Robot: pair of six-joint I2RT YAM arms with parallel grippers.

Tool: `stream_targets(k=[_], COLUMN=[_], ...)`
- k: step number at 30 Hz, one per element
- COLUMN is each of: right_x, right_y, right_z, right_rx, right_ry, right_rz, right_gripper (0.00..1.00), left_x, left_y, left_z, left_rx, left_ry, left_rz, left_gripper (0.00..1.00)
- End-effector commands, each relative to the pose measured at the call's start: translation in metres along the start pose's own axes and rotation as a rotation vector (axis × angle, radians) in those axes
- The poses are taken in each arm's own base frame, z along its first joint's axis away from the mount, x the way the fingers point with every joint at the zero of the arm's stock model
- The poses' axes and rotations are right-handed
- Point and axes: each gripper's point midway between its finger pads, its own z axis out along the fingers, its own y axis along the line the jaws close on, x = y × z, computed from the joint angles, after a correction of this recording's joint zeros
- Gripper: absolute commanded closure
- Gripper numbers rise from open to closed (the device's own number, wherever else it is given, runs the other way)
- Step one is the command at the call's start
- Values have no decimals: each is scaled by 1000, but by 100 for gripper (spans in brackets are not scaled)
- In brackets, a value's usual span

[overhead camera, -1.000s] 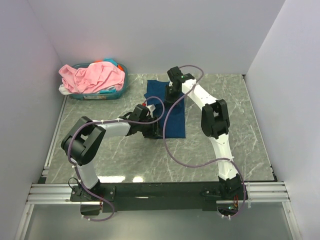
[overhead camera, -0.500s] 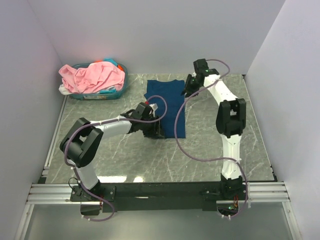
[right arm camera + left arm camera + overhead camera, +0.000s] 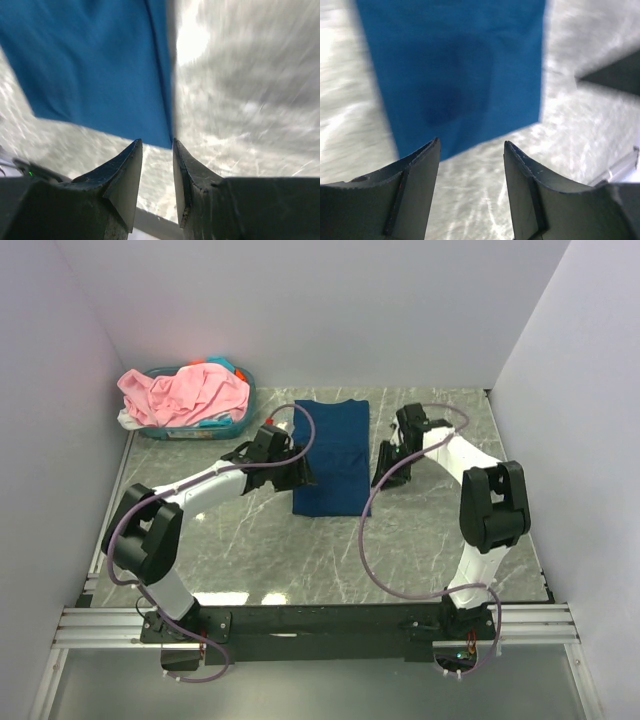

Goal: Fold and stack the t-shirts
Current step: Fold the tshirt

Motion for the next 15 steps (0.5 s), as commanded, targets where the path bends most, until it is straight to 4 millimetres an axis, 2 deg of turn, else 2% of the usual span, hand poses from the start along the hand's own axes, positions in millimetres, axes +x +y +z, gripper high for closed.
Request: stream_targets(k=[1, 6, 11, 15], right_x=[27, 56, 68, 75], right_y=[5, 5, 11, 3], right_z=[-5, 4, 15, 26], right_rx=[-50, -62, -40, -2], right_ry=[16, 65, 101, 133], right_rz=[-56, -70, -96, -78], right_gripper=[62, 62, 62, 62], left_x=[-5, 11, 24, 27], left_y=[20, 35, 41, 46], left_z=[-10, -7, -4, -5], left_rx=[-51, -79, -74, -91], left_ry=[-36, 0, 31, 29], left_rz=[-55, -57, -64, -76], left_gripper=[41, 42, 45, 46])
